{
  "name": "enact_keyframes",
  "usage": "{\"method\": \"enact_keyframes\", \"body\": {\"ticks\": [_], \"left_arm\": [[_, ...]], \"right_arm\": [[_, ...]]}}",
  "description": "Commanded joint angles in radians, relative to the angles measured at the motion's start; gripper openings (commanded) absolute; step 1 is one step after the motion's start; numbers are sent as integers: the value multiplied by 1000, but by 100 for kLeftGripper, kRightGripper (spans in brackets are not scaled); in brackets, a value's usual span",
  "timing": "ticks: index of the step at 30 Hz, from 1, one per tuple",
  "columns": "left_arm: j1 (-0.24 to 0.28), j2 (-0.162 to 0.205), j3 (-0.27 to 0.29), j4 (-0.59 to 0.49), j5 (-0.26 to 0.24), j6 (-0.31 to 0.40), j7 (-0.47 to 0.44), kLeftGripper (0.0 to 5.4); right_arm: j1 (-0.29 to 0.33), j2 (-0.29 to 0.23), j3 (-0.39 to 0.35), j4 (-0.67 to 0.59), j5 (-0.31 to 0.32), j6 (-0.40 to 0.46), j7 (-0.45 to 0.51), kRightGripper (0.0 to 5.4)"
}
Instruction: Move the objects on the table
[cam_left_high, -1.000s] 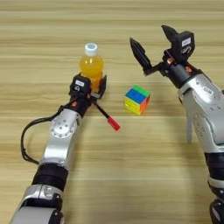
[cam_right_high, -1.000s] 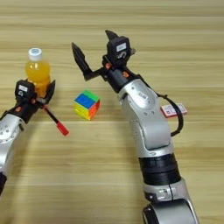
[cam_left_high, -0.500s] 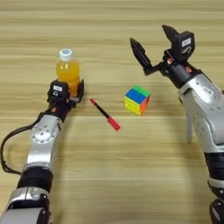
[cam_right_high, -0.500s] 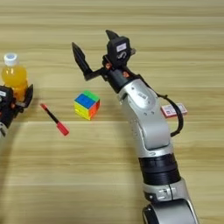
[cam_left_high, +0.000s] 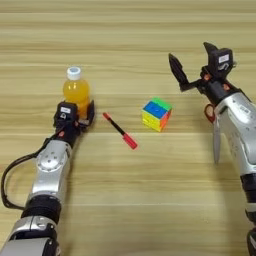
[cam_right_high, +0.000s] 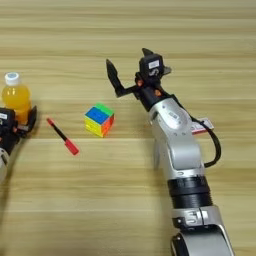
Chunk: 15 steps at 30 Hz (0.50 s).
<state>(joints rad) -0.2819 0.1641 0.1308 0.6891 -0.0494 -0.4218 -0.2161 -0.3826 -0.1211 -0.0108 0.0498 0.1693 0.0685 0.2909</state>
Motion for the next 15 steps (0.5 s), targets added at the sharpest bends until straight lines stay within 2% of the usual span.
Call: {"method": "enact_keyframes", "body": {"ticks": [1,5,15], "left_arm": [[-35,-3,1,31,-5,-45,7,338],[-44,-5,3,61,-6,-62,8,338],[-65,-9,17,148,-14,-111,14,338]], "right_arm": [[4,-21,-21,105,-24,-69,-3,540],[-5,-35,-37,210,-46,-143,-12,540],[-39,-50,-84,453,-45,-276,-4,540]]}}
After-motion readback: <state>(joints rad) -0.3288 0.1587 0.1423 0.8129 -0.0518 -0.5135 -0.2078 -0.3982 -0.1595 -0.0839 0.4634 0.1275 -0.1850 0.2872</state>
